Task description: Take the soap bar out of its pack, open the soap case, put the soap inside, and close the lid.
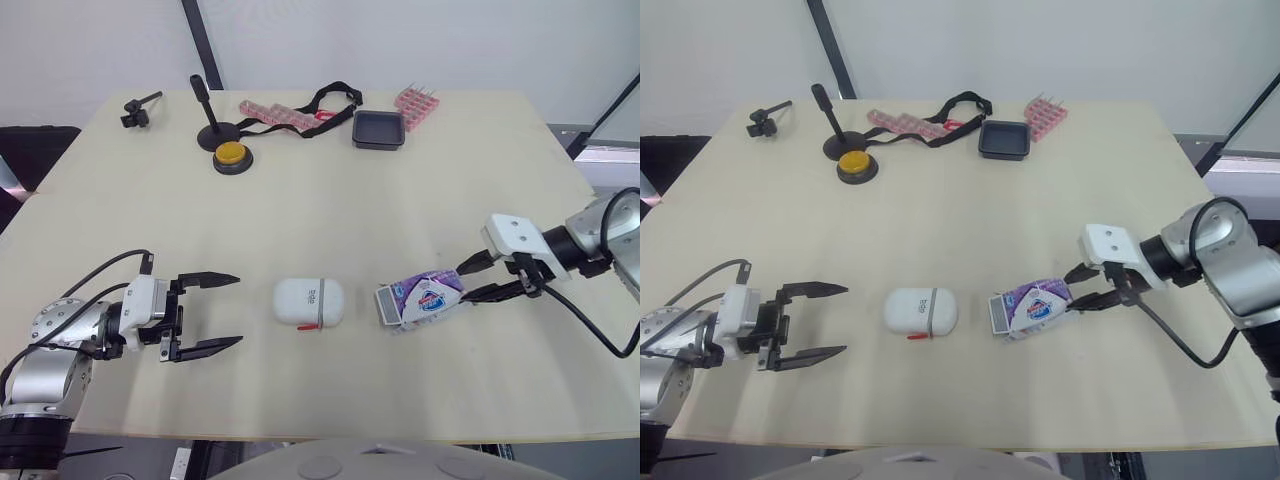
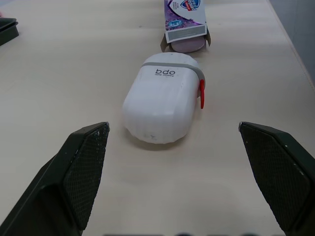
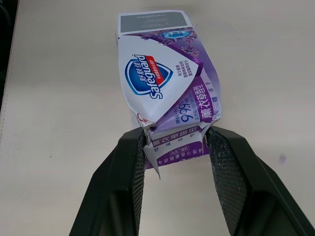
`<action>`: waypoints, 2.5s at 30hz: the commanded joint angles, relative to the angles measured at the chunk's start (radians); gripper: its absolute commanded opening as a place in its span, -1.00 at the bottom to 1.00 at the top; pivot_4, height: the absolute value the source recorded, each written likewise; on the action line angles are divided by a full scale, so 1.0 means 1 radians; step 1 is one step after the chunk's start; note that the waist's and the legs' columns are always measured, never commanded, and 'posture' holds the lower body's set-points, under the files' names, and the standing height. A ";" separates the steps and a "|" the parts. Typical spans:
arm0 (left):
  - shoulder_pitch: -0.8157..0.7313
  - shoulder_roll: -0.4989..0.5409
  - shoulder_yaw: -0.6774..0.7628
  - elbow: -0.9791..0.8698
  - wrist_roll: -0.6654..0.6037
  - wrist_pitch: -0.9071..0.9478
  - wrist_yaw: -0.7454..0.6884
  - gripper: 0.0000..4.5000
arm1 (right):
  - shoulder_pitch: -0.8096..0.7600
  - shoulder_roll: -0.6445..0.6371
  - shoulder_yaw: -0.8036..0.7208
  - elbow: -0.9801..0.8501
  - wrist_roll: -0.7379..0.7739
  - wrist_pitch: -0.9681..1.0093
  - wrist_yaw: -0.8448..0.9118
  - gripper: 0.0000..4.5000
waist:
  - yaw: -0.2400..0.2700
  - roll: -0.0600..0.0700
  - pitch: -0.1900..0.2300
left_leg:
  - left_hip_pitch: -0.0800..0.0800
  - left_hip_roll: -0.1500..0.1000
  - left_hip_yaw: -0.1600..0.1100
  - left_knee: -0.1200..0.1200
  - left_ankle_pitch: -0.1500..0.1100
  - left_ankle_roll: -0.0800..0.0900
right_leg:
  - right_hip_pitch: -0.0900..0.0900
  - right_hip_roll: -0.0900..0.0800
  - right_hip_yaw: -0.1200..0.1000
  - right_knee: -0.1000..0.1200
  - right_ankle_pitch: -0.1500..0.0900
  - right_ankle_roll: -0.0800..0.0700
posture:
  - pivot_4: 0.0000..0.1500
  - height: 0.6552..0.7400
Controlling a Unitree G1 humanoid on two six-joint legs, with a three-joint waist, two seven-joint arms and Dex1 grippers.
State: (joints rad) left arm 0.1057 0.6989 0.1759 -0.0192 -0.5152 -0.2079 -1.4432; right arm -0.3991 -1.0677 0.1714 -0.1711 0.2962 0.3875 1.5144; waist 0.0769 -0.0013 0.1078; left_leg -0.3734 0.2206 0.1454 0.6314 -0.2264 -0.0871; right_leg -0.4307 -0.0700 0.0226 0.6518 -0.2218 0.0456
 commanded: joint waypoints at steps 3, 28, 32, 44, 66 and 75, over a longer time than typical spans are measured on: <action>-0.016 0.003 0.000 -0.002 0.000 -0.014 0.006 1.00 | -0.031 -0.030 -0.043 -0.019 0.014 -0.010 0.013 -0.12 | 0.000 0.000 0.000 | 0.000 0.000 0.000 0.000 0.000 0.000 | 0.000 0.000 0.000 0.000 0.000 0.000 | 1.00 0.74; -0.051 0.005 -0.019 0.021 0.004 -0.022 -0.003 1.00 | 0.184 -0.148 -0.437 0.284 0.097 -0.095 -0.008 -0.12 | 0.004 -0.001 -0.001 | -0.001 0.000 0.000 0.002 0.000 0.000 | 0.000 -0.001 0.000 0.000 0.000 0.000 | 1.00 0.74; -0.058 0.006 -0.021 0.025 0.003 -0.022 -0.002 1.00 | 0.206 -0.083 -0.545 0.342 0.118 -0.062 -0.140 -0.12 | 0.000 -0.001 -0.001 | 0.000 0.000 0.000 0.002 0.000 0.000 | 0.000 -0.001 0.000 0.001 0.000 0.000 | 1.00 0.74; -0.073 -0.005 -0.031 -0.002 -0.004 0.001 0.034 1.00 | 0.332 0.359 -0.735 0.191 0.110 0.107 -0.832 -0.12 | 0.006 0.001 -0.005 | -0.001 0.000 0.000 0.003 0.000 0.000 | -0.002 0.000 0.000 0.002 0.000 0.000 | 1.00 0.74; -0.077 -0.007 -0.037 -0.021 0.004 -0.001 0.066 1.00 | 0.352 0.464 -0.736 0.120 0.154 0.171 -0.985 0.99 | 0.002 0.002 -0.005 | 0.000 0.000 0.001 0.001 0.000 -0.004 | -0.001 0.001 0.001 0.001 0.000 0.000 | 1.00 0.74; -0.083 -0.003 -0.042 -0.017 0.005 -0.002 0.061 1.00 | 0.501 0.368 -0.705 -0.042 0.187 -0.158 -0.609 0.99 | 0.003 0.002 -0.005 | 0.000 0.000 0.001 0.000 -0.001 -0.004 | -0.001 0.000 0.001 0.000 0.000 0.001 | 1.00 0.74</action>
State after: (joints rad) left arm 0.0316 0.6916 0.1323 -0.0186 -0.5046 -0.2059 -1.3796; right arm 0.0897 -0.6817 -0.5238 -0.1473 0.4375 0.2909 0.8262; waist 0.0797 0.0008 0.1029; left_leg -0.3741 0.2209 0.1461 0.6311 -0.2272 -0.0908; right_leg -0.4306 -0.0691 0.0239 0.6518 -0.2218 0.0461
